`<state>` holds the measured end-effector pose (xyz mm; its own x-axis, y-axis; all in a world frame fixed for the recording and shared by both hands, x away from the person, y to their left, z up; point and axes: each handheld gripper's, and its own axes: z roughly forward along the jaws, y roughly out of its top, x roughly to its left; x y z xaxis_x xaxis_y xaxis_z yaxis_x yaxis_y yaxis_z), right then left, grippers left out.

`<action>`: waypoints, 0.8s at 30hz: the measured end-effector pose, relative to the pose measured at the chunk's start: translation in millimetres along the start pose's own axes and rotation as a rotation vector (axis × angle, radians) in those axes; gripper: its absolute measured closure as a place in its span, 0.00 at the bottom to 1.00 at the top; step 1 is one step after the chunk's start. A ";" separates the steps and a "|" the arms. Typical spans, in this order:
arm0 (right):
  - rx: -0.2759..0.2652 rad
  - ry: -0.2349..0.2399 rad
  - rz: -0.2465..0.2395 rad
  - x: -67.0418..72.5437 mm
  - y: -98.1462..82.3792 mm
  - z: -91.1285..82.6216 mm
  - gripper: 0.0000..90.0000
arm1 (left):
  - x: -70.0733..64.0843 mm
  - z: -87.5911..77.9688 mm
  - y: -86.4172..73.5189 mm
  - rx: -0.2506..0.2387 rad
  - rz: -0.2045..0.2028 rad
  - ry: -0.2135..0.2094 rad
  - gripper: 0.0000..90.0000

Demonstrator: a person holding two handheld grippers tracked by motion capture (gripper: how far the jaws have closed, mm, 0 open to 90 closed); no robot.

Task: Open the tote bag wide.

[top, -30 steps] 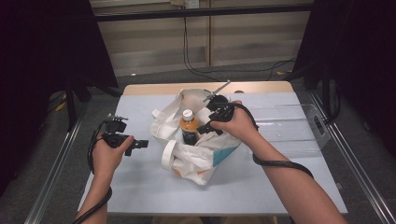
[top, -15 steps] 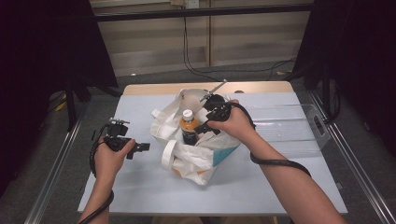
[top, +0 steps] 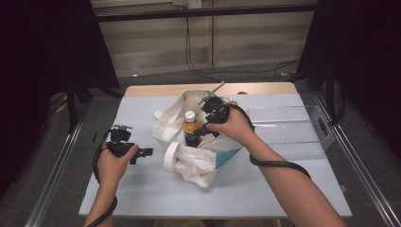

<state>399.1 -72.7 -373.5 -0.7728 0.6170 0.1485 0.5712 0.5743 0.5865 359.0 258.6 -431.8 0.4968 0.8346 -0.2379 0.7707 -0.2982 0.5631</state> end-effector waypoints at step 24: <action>-0.004 0.006 -0.012 3.8 12.6 12.7 0.18 | -1.8 8.9 -4.3 0.005 -0.007 -0.013 0.10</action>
<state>406.9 -56.3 -375.6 -0.7815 0.6067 0.1458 0.5603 0.5796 0.5917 358.3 254.3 -440.8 0.4969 0.8304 -0.2522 0.7761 -0.2952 0.5572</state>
